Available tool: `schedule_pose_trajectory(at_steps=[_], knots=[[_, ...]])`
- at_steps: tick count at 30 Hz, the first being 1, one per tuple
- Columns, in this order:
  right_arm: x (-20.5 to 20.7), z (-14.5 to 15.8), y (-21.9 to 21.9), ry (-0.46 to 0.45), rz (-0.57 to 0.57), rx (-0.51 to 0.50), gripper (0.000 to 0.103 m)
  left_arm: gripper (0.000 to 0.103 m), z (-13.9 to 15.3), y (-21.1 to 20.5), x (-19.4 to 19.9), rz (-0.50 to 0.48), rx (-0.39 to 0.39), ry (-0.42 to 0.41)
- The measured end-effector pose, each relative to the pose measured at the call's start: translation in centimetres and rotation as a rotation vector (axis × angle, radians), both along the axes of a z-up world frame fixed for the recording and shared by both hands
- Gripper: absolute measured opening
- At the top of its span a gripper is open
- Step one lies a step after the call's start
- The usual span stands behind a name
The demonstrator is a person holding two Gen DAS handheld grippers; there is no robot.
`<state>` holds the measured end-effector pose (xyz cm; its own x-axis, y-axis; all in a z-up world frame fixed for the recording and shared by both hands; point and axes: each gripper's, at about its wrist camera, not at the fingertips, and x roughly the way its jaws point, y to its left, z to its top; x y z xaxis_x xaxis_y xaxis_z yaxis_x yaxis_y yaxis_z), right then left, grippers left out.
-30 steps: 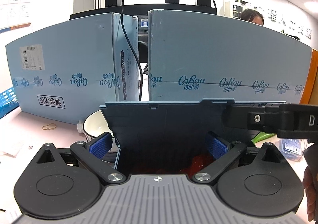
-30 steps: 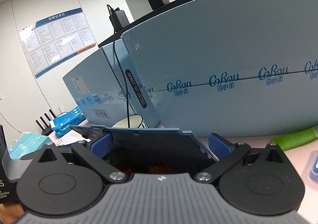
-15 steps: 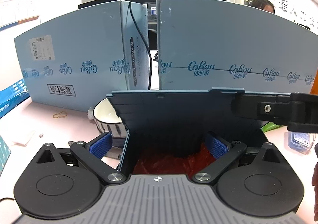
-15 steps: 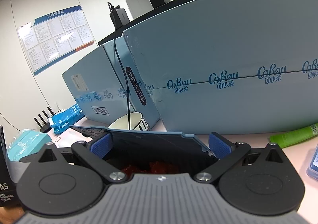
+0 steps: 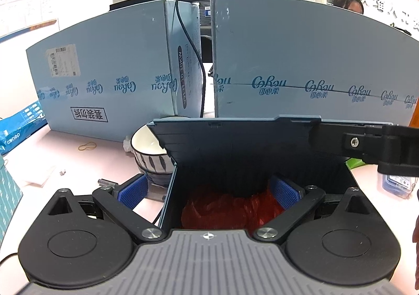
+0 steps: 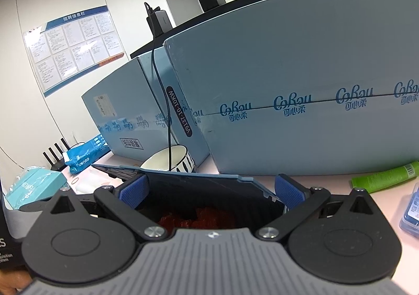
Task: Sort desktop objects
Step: 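Withdraw both open tools up and away from the dark blue box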
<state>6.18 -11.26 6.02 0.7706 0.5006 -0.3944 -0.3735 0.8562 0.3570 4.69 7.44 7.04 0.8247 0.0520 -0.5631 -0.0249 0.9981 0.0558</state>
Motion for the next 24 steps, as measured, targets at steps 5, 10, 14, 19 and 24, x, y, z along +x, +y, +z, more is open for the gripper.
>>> schedule_pose_trajectory(at_steps=[5,10,14,19,24], knots=[[-0.3,-0.4,-0.2,0.017,-0.003,0.003,0.103,0.1,0.0,0.0,-0.7,-0.001,-0.011,0.015],[-0.7,-0.8,-0.1,0.025,-0.002,0.0,0.103,0.1,-0.3,0.1,-1.8,-0.011,-0.026,0.032],[-0.9,-1.0,0.0,0.029,-0.001,-0.008,0.103,0.1,-0.6,0.1,-2.7,-0.014,-0.037,0.047],[-1.1,-1.5,0.1,0.034,0.0,-0.022,0.103,0.1,-1.0,0.1,-3.8,-0.034,-0.055,0.067],[-1.2,-1.8,0.3,0.039,0.0,-0.028,0.103,0.1,-1.8,-0.1,-4.7,-0.055,-0.065,0.087]])
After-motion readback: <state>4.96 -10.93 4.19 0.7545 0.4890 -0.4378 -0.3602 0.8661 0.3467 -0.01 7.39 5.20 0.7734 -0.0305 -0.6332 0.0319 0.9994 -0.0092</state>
